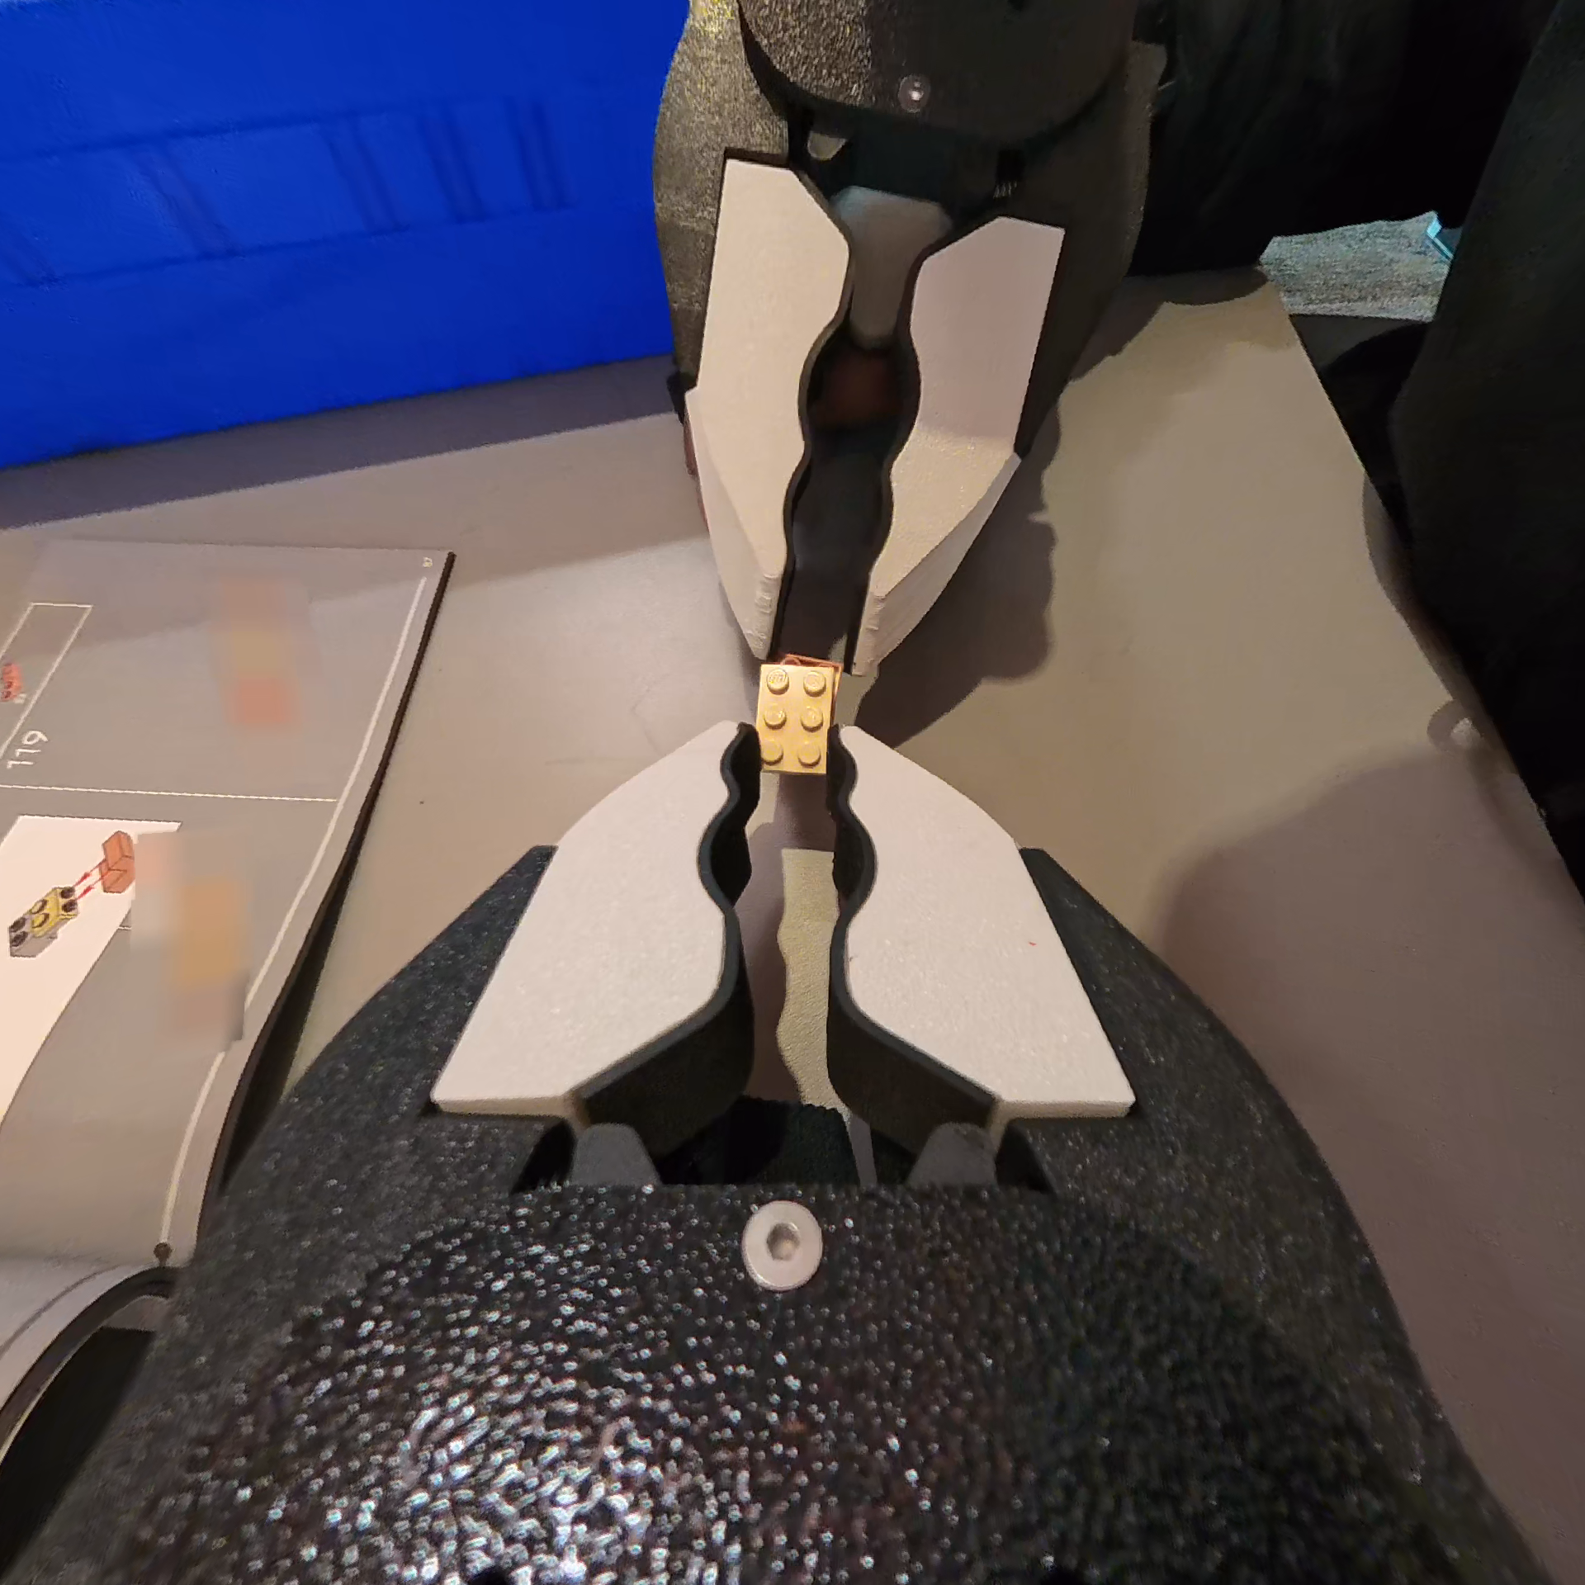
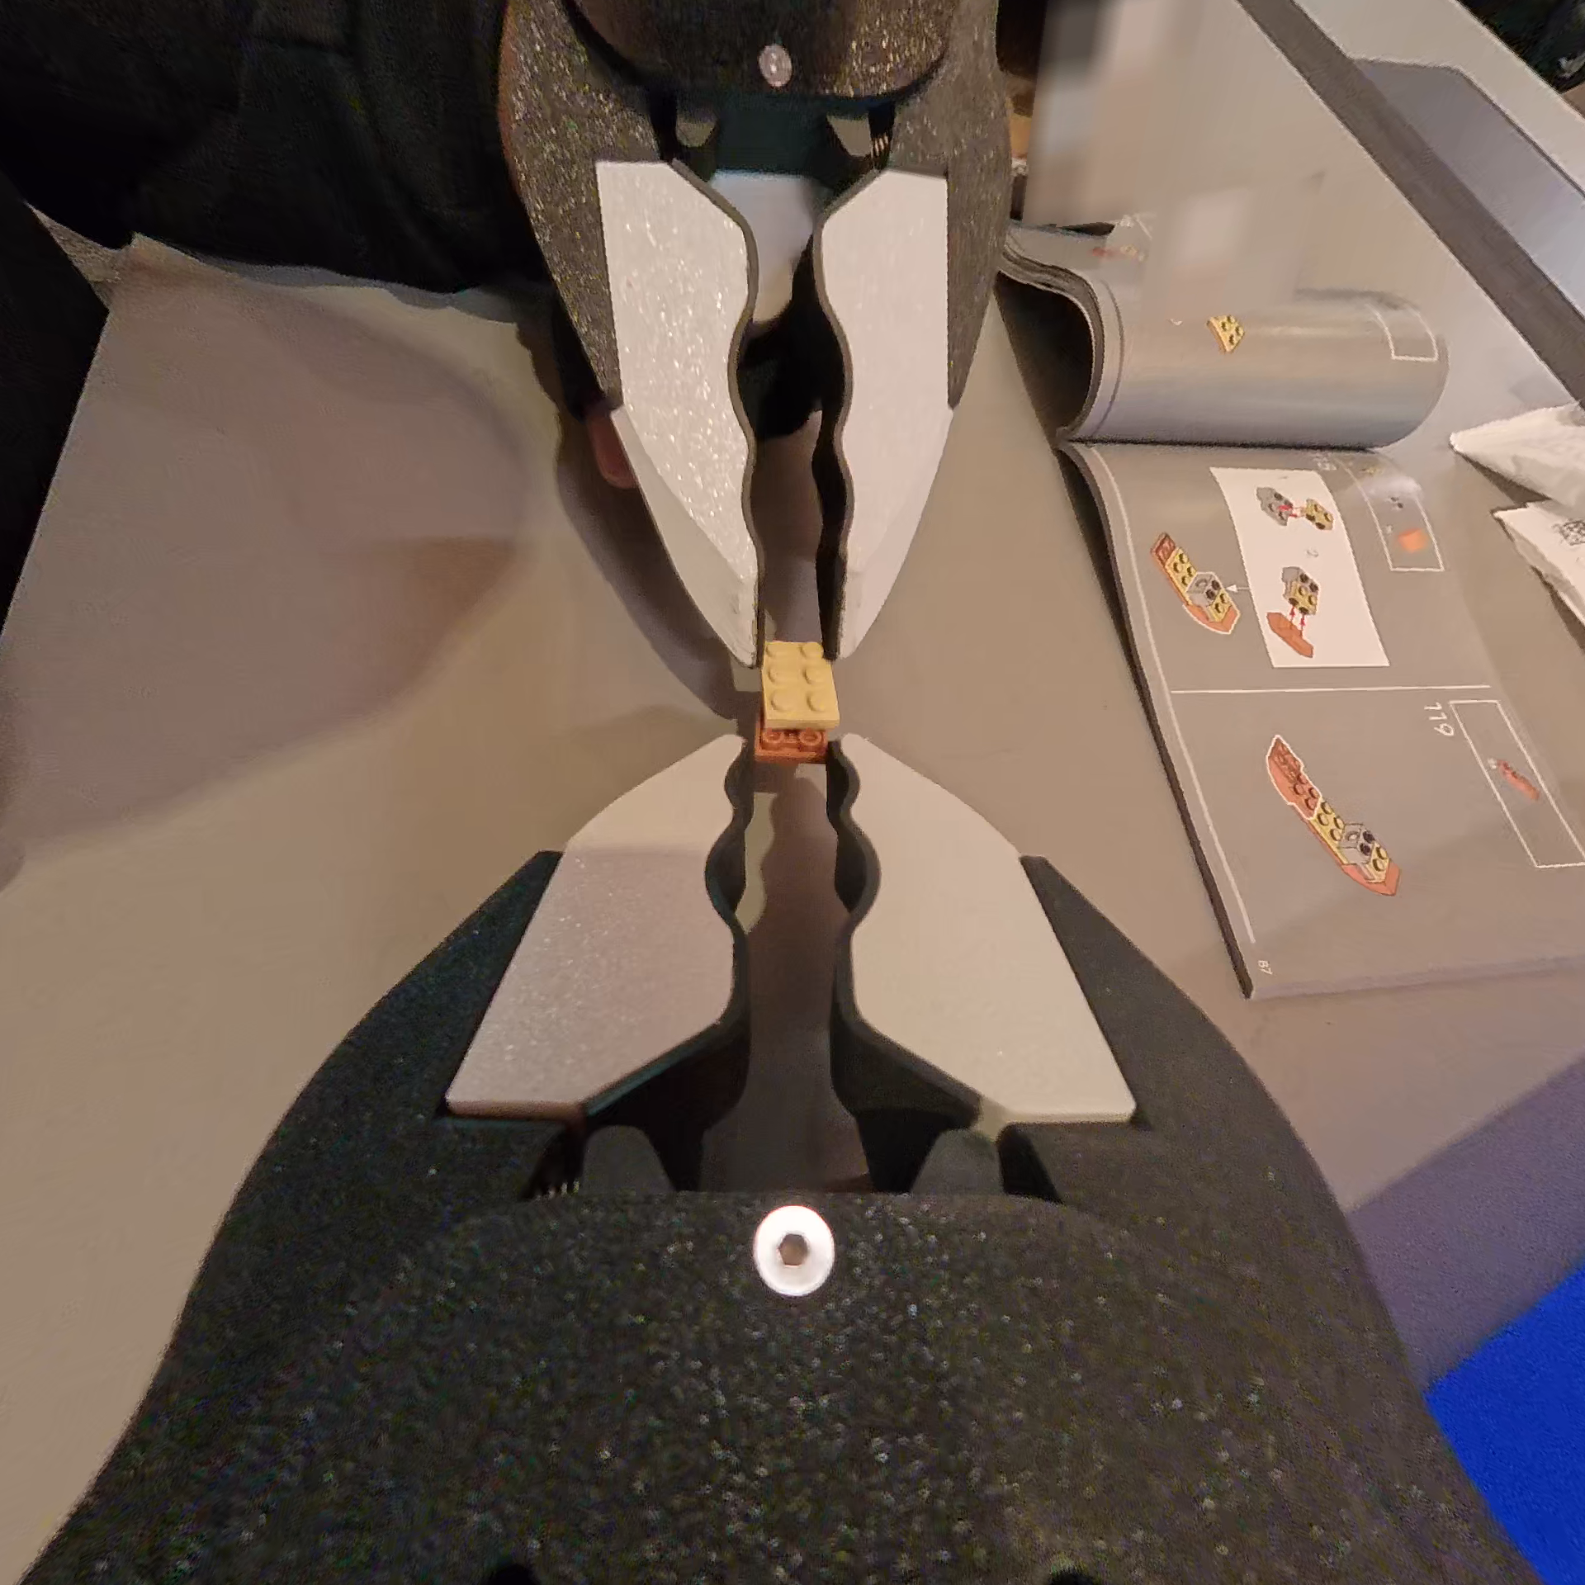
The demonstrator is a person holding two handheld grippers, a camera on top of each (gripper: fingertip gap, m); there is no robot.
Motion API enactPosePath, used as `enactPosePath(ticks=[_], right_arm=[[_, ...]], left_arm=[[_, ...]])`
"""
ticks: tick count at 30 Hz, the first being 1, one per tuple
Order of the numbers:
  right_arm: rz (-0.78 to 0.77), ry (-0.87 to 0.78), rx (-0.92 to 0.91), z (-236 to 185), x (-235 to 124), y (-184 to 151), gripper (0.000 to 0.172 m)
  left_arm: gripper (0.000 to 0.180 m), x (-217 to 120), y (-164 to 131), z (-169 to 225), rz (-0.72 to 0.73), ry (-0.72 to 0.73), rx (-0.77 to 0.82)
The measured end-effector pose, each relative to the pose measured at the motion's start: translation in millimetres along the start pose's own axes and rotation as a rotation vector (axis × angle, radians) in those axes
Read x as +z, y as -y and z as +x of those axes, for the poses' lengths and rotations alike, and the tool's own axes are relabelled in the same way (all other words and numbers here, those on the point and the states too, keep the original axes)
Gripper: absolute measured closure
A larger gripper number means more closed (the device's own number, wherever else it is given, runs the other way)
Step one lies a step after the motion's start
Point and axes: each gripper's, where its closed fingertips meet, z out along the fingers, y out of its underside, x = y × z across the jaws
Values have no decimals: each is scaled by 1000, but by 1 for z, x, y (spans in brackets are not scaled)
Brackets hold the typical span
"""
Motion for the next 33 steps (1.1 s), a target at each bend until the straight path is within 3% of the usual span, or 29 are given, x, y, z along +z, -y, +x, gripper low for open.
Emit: enactPosePath(ticks=[11, 25, 26, 33], right_arm=[[-12, 2, -23, -3, 2, -1, 156], [8, -10, -10, 2, -2, 2, 156], [14, -10, -6, 2, -2, 3, 156], [14, -9, 5, 2, -3, 3, 156]], left_arm=[[166, 6, -7, 5, -66, 7, 65], [166, 1, -3, -1, -17, 13, 2], [180, -1, -2, -1, -8, 7, -4], [180, -5, 0, -4, 22, 1, -44]])
